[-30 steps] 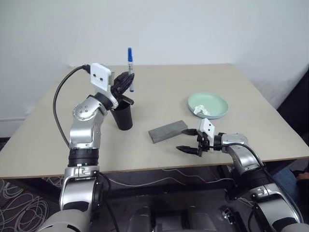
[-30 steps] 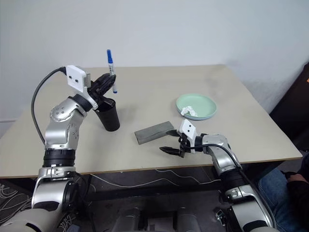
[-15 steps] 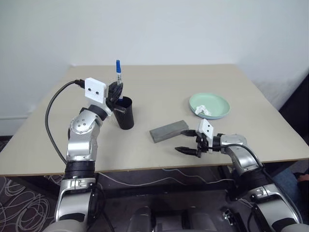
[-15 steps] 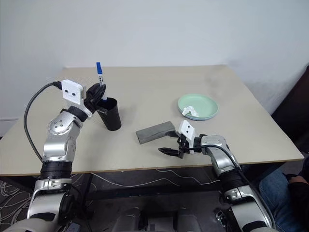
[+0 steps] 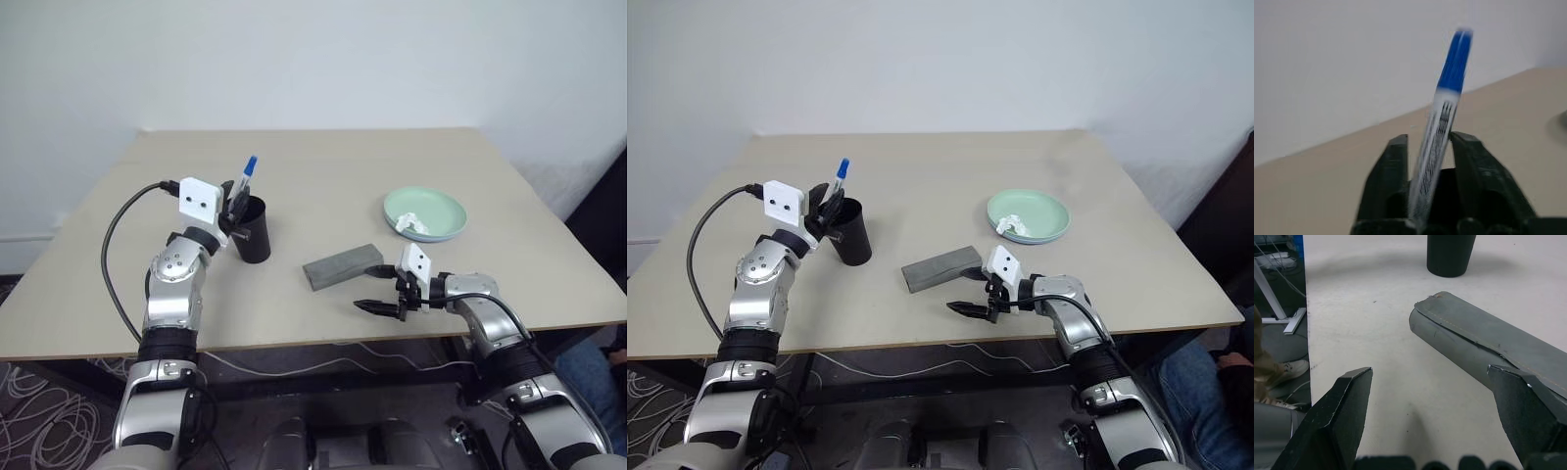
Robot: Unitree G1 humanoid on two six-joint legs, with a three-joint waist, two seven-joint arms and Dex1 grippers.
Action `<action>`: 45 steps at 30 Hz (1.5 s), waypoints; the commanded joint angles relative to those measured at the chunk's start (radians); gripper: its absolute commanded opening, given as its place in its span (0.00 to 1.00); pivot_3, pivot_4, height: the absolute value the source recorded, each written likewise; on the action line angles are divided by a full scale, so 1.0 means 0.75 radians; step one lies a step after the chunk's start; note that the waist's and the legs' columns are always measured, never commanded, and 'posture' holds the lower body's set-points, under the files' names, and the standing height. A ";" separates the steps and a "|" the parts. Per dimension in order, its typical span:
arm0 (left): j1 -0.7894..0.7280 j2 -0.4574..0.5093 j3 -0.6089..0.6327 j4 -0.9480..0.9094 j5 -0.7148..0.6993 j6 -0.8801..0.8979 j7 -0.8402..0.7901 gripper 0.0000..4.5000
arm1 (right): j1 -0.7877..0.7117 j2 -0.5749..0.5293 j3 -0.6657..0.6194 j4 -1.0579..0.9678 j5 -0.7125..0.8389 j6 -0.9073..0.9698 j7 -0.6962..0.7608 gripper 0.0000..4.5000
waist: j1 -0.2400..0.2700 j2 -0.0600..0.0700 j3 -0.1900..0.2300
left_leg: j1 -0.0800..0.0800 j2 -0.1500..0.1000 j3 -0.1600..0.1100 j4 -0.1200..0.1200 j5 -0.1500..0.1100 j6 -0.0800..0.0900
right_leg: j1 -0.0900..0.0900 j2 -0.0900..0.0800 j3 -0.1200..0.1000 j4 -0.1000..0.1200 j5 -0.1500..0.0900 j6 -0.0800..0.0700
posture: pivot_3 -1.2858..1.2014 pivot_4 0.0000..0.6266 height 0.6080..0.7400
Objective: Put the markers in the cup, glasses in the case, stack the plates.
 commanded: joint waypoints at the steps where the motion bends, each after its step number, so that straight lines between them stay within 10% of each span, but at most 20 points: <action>1: -0.049 0.003 0.015 -0.028 -0.023 -0.023 0.008 0.63 | -0.012 0.002 -0.018 -0.060 0.027 -0.005 -0.011 0.91 | 0.000 0.000 0.000 | 0.000 0.000 0.001 0.000 0.000 0.000 | 0.000 -0.005 -0.006 0.000 0.000 0.000 | 0.52 0.00 0.99; 4: -0.048 0.002 0.014 -0.040 -0.033 -0.013 0.004 0.85 | -0.013 0.002 -0.017 -0.059 0.029 -0.006 -0.012 0.91 | 0.000 0.000 0.000 | 0.000 0.000 0.002 0.000 0.000 0.000 | 0.000 -0.009 -0.013 0.000 0.000 0.000 | 0.52 0.00 0.99; 23: 0.275 0.172 0.086 -0.645 -0.563 0.633 -0.408 0.85 | -0.095 0.029 -0.133 0.057 0.018 -0.098 -0.227 0.91 | -0.009 0.000 0.000 | 0.000 0.004 0.007 -0.001 0.000 -0.001 | -0.003 -0.010 -0.015 0.000 0.000 0.000 | 0.52 0.00 0.99; 45: 0.469 0.015 -0.081 -0.412 -0.135 0.224 -0.189 0.85 | -0.127 -0.202 -0.335 0.369 0.041 -0.163 -0.260 0.91 | 0.000 0.001 0.000 | -0.006 0.014 0.018 0.000 -0.002 -0.004 | -0.018 -0.011 -0.019 0.000 0.003 -0.004 | 0.52 0.00 0.99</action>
